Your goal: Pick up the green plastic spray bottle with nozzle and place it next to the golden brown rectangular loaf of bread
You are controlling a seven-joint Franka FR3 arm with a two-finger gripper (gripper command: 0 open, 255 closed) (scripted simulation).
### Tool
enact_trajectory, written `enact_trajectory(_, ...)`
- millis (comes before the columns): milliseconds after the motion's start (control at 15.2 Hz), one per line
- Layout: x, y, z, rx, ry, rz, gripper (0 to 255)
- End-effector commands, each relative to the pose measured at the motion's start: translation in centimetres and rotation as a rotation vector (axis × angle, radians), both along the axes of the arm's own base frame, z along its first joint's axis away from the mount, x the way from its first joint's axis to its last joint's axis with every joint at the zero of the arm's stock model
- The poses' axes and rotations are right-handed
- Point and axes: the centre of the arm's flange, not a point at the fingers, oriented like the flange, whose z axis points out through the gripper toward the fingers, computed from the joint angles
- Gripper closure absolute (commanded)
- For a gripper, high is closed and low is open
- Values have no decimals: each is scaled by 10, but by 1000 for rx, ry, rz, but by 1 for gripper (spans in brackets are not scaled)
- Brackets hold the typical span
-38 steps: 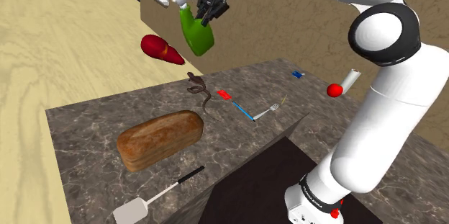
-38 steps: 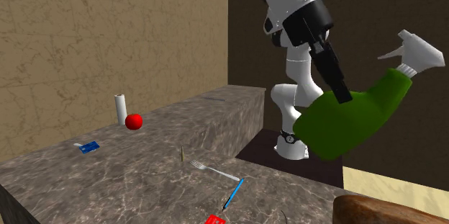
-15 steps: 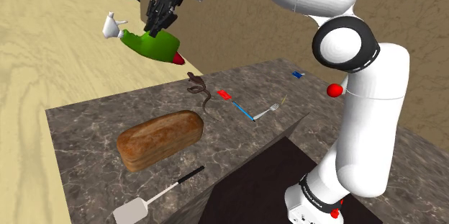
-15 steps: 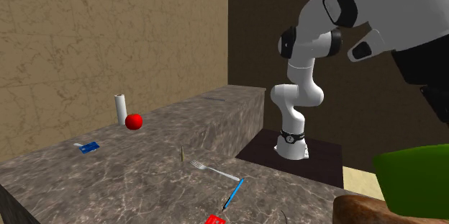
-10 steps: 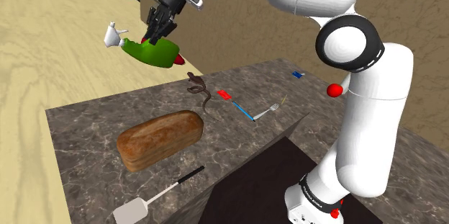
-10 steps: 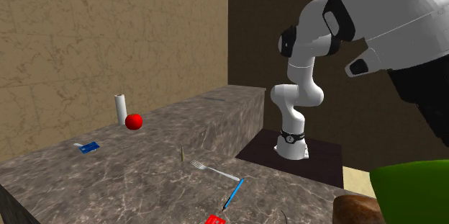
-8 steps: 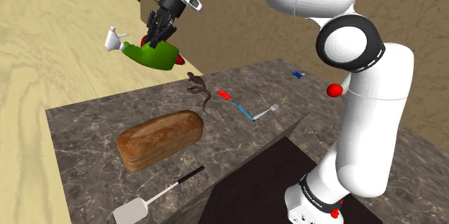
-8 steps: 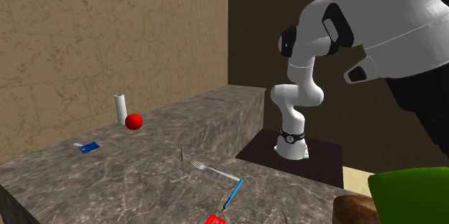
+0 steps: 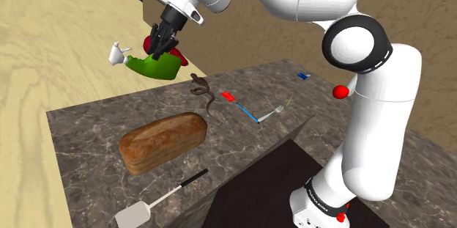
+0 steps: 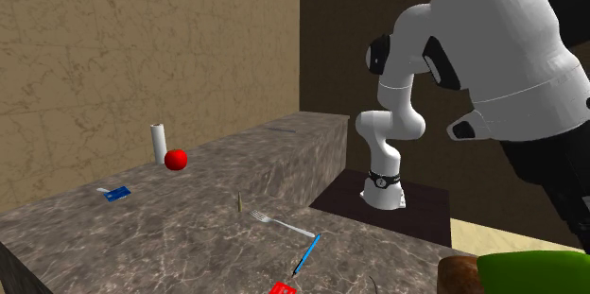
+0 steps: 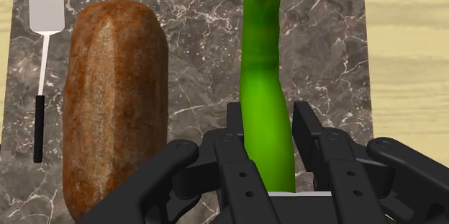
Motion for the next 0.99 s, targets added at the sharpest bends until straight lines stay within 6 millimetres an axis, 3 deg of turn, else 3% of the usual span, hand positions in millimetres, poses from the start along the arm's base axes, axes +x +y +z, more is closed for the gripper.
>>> enact_trajectory(0,0,0,-11,0,-1,0,255)
enact_trajectory(924,0,0,-85,0,-1,0,255)
